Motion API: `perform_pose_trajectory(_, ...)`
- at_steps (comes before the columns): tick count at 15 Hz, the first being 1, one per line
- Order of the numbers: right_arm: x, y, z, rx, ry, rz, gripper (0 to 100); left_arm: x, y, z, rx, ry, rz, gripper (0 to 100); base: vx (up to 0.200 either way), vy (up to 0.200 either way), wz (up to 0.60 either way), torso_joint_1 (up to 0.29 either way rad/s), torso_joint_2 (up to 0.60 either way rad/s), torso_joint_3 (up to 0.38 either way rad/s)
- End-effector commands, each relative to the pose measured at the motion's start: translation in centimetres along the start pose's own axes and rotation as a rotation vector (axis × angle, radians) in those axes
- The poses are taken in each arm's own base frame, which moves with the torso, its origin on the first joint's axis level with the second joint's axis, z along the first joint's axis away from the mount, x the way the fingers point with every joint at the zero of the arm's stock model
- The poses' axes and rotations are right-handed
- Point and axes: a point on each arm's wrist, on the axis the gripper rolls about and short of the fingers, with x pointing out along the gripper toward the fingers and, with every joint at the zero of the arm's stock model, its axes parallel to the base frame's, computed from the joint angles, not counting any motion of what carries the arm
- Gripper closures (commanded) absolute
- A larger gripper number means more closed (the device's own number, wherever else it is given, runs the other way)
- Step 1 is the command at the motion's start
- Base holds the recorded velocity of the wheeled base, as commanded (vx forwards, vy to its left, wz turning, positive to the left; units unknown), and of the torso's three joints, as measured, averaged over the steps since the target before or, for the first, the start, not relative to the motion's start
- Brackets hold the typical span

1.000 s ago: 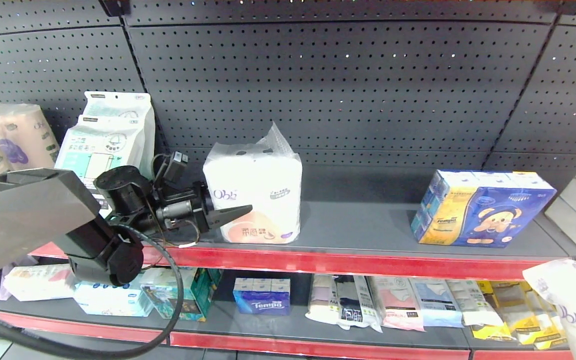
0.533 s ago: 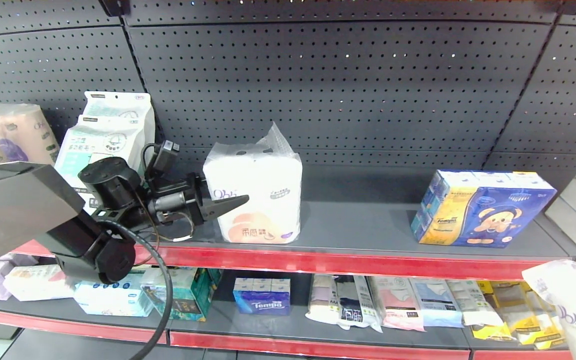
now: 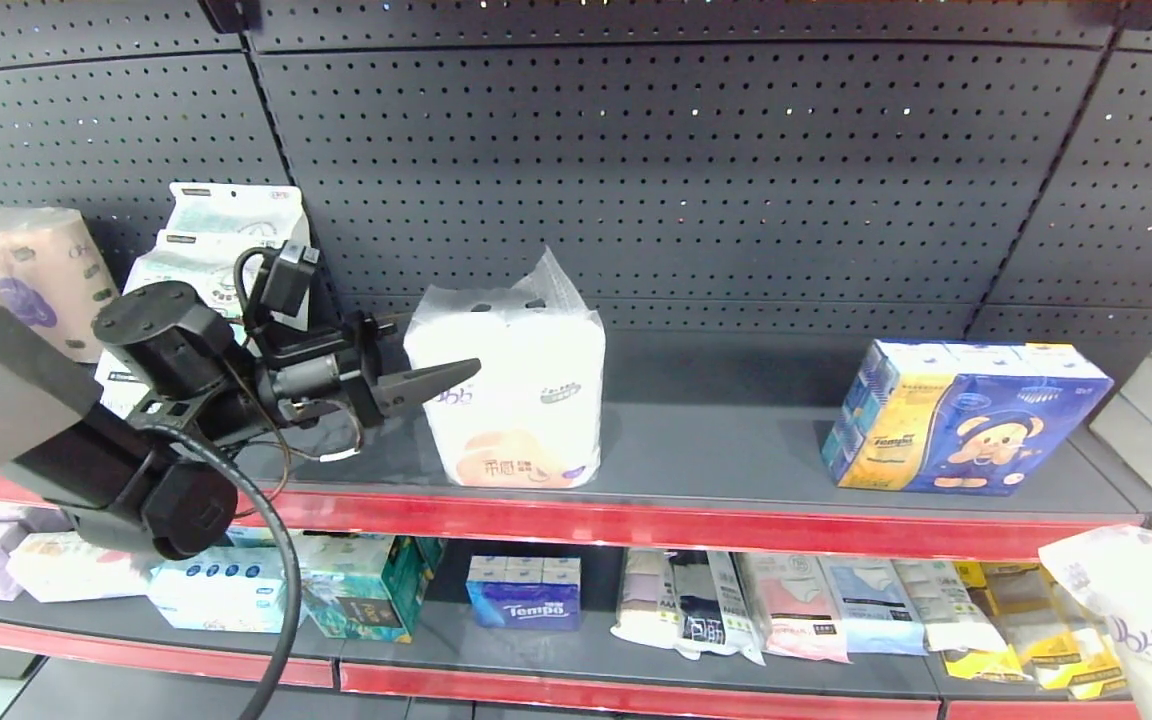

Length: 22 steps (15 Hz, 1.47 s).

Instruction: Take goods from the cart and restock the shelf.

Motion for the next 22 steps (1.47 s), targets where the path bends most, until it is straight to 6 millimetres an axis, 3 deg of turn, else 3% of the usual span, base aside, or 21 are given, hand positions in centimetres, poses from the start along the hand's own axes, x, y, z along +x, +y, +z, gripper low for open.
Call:
perform_pose_trajectory(1, 0.0, 0.0, -0.1, -0.001, 0.003, 0.002, 100, -0.1, -1.0, 2.4, 0.056, -0.034, -0.010, 0, 0.000, 0.000, 0.00, 0.000, 0.00, 0.000)
perform_pose_trajectory(11, 0.3, 0.1, -0.1, -0.002, 0.020, 0.014, 100, -0.6, -2.8, 6.3, 0.142, -0.132, 0.097, 0, 0.000, 0.000, 0.00, 0.000, 0.00, 0.000)
perform_pose_trajectory(16, 0.3, 0.1, -0.1, 0.001, 0.023, 0.015, 100, -1.7, -4.3, 8.3, 0.086, -0.194, 0.370, 0, 0.000, 0.000, 0.00, 0.000, 0.00, 0.000)
perform_pose_trajectory(18, 0.3, 0.1, -0.1, 0.001, 0.022, 0.013, 100, -2.5, -5.6, 8.2, 0.060, -0.179, 0.430, 0, 0.000, 0.000, 0.00, 0.000, 0.00, 0.000)
perform_pose_trajectory(20, 0.4, 0.0, -0.1, 0.001, 0.025, 0.014, 100, -4.5, -8.9, 8.3, 0.032, -0.094, 0.479, 0, 0.000, 0.000, 0.00, 0.000, 0.00, 0.000)
perform_pose_trajectory(21, 0.4, 0.0, -0.1, 0.001, 0.027, 0.014, 100, -4.8, -9.5, 8.5, 0.019, -0.077, 0.508, 0, 0.000, 0.000, 0.00, 0.000, 0.00, 0.000)
perform_pose_trajectory(22, 0.6, 0.0, 0.0, -0.001, 0.036, 0.016, 100, -5.9, -10.9, 8.8, -0.046, -0.025, 0.672, 0, 0.000, 0.000, 0.00, 0.000, 0.00, 0.000)
